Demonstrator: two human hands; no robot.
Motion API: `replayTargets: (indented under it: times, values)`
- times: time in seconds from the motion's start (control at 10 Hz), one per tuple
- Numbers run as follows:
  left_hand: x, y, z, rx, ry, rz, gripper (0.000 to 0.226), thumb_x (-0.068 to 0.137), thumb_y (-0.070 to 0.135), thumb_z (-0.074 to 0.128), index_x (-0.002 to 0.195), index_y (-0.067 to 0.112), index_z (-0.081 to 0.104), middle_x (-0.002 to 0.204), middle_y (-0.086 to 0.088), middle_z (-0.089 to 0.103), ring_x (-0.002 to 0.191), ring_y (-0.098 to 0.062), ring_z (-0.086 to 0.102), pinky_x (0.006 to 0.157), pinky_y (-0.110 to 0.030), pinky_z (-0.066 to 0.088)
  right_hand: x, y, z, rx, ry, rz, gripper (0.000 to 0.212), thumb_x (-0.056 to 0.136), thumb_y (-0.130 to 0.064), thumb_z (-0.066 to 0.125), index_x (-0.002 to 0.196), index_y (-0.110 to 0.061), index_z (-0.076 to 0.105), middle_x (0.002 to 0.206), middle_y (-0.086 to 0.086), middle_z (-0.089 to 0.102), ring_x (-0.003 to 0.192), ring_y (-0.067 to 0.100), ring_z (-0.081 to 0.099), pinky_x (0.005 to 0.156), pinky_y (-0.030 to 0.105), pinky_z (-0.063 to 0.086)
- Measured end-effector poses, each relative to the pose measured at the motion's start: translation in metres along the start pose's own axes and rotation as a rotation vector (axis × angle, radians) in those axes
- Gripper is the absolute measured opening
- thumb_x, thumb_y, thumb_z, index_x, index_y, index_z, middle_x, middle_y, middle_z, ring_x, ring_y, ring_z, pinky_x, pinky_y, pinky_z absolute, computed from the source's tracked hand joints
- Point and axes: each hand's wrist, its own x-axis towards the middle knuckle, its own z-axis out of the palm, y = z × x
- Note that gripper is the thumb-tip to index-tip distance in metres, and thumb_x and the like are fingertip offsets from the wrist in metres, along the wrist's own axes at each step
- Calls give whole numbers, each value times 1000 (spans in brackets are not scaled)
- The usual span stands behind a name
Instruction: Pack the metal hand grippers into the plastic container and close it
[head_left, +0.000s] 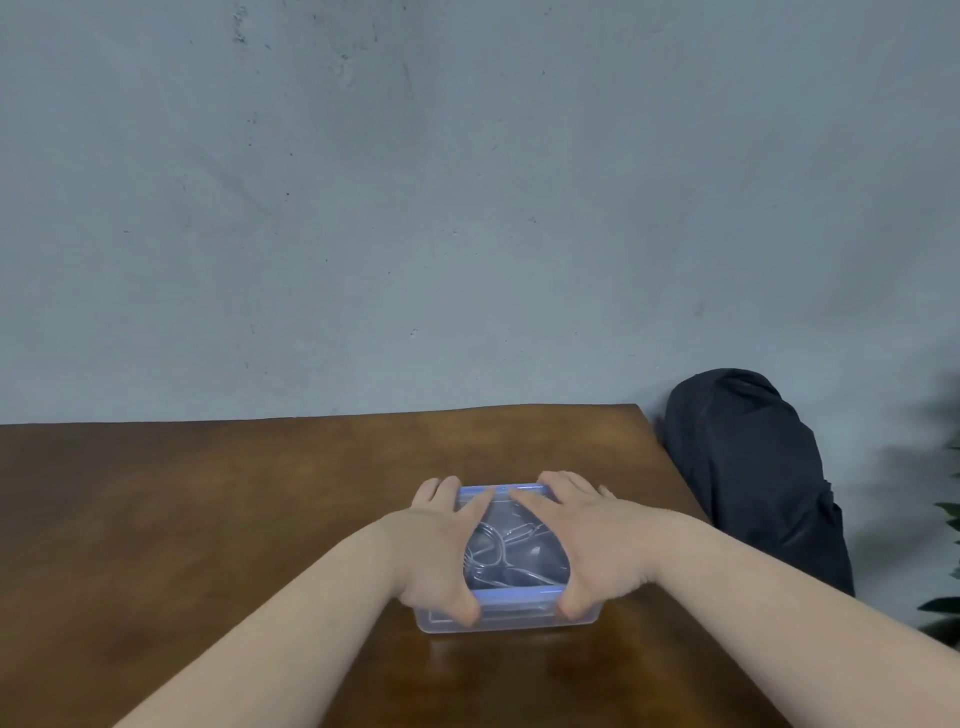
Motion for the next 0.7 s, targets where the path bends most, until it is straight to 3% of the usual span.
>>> replayTargets:
  times: [0.1,0.2,0.4,0.6,0.7]
  values:
    - [-5,4,9,-33,94,-11,120,65,52,61,157,26,-12,168,-2,-17,152,-22,-22,116,-42,34,-1,-4,12,40,73,9,123,70,-58,73,160,-34,-8,170,-3,-19,152,15,-26,120,42,27]
    - [-11,4,17,-69,199,5,114,69,53,57,158,24,-7,167,0,-20,151,-19,-24,114,-37,37,-2,-5,20,99,169,-6,118,72,-52,72,161,-35,-4,169,-12,-22,147,8,-35,118,39,31]
    - [-13,1,22,-98,274,45,113,70,57,60,159,25,-4,167,9,-15,151,-15,-22,109,-32,43,-10,-4,28,240,264,-50,104,75,-45,75,161,-36,18,169,-22,-12,148,-1,-26,118,32,29]
    - [-15,-2,23,-280,207,25,129,60,65,76,159,31,0,166,9,-19,149,-11,-26,123,-41,20,-19,-6,25,327,222,-24,117,66,-56,83,160,-38,17,163,-27,-28,141,-5,-38,119,38,31]
    - [-22,-5,19,-425,188,33,133,54,79,73,159,30,7,168,6,-13,151,-12,-20,124,-42,11,-29,-5,16,363,165,-16,115,69,-67,76,161,-39,12,164,-24,-27,143,-2,-35,122,43,23]
